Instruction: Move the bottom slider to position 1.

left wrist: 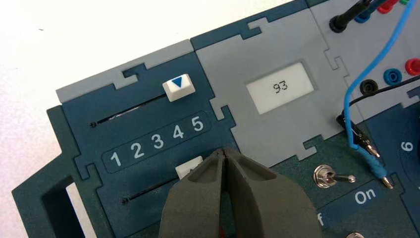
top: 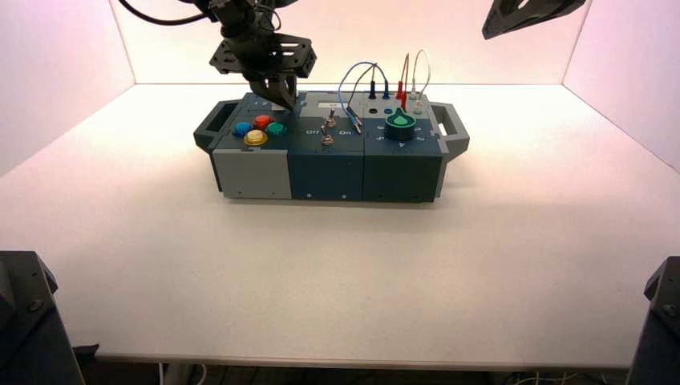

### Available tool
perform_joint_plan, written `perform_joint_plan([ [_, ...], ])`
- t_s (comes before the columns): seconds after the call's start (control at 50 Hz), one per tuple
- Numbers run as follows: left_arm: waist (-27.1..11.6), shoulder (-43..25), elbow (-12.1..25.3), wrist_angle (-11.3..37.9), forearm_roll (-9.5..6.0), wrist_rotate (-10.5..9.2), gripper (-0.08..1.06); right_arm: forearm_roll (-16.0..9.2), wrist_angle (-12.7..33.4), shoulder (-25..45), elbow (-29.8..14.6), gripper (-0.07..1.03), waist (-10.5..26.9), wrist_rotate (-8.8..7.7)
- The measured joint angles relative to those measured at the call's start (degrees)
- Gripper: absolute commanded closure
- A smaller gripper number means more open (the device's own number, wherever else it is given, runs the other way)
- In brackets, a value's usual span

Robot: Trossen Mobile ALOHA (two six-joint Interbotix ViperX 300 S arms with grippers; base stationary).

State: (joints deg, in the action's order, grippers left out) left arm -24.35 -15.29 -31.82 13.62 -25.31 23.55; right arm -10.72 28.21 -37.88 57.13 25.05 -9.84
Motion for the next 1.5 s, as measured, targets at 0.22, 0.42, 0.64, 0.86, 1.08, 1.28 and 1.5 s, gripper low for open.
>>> perform_joint_plan([
  [0.22,0.8,0.0,0.1,0.0,-0.09,0.0,1.01,0.1,-0.1,0.0,0.1,0.98,0.0,0.0],
  [0.42,2.6,0.0,-0.2,0.0,-0.09,0.0,1.01,0.2,-0.1,0.1,0.1,0.98,0.0,0.0],
  [0.64,4.1,0.2,-0.8,-0.2,-0.26,0.0,1.01,0.2,-0.1,0.0,0.0,0.98,0.0,0.0],
  [0.86,5.5,0.5,-1.5,-0.3,-0.26,0.0,1.01,0.2,-0.1,0.0,0.0,0.98,0.0,0.0],
  [1.08,6.2,1.1,-2.3,-0.2,-0.35,-0.09,1.01,0.2,0.0,0.1,0.0,0.98,0.0,0.0],
  [1.28,6.2,1.7,-3.0,-0.2,-0.35,0.0,1.01,0.2,-0.1,0.0,0.0,0.98,-0.1,0.0],
  [1.5,6.8,3.6,-3.3,1.6,-0.35,-0.09,1.01,0.3,-0.1,0.0,0.0,0.98,0.0,0.0],
])
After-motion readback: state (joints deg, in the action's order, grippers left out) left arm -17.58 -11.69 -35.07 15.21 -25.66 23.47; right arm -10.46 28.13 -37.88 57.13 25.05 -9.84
